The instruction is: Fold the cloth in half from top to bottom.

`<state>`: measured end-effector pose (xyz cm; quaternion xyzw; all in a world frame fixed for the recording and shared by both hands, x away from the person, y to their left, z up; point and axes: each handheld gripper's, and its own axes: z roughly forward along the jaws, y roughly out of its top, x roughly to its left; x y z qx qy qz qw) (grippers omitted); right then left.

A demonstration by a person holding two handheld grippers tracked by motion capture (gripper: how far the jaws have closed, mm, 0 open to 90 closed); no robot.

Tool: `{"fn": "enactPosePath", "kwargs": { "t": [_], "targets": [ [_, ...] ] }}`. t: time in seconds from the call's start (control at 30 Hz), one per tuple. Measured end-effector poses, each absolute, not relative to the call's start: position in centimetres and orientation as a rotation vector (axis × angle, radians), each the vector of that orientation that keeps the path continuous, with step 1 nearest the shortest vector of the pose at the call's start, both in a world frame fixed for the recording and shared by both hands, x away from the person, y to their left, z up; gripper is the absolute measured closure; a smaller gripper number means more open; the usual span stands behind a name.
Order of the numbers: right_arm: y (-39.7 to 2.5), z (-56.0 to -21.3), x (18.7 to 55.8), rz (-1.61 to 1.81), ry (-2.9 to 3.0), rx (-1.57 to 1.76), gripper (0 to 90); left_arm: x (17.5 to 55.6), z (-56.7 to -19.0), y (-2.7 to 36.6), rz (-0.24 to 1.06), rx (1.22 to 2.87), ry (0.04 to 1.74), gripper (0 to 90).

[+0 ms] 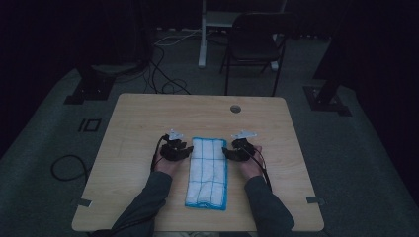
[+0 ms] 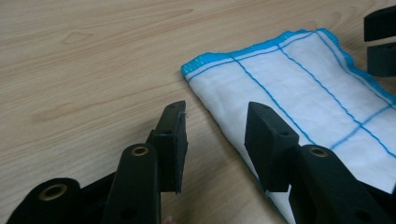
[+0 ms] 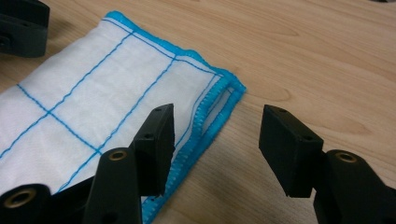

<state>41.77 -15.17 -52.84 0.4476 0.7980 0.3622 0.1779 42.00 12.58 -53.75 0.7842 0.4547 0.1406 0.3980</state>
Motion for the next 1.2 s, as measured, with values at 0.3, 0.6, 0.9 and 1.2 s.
{"fn": "enactPosePath", "kwargs": {
  "t": [0.3,0.6,0.9,1.2],
  "targets": [
    [-14.9,-53.6,42.4,1.019,2.25,1.31,43.7,42.8,-54.1,11.9,0.345,1.99,1.173,57.7],
    [-13.7,-53.6,43.8,1.02,2.235,1.338,43.7,44.2,-54.1,11.4,0.341,1.991,1.204,56.7],
    [-12.9,-54.1,44.4,0.999,2.271,1.288,49.8,45.1,-54.4,10.7,0.301,1.968,1.171,55.5],
    [-12.8,-53.9,44.8,1.043,2.334,1.279,76.0,45.6,-54.1,10.6,0.25,1.971,1.217,73.1]
  ]
}}
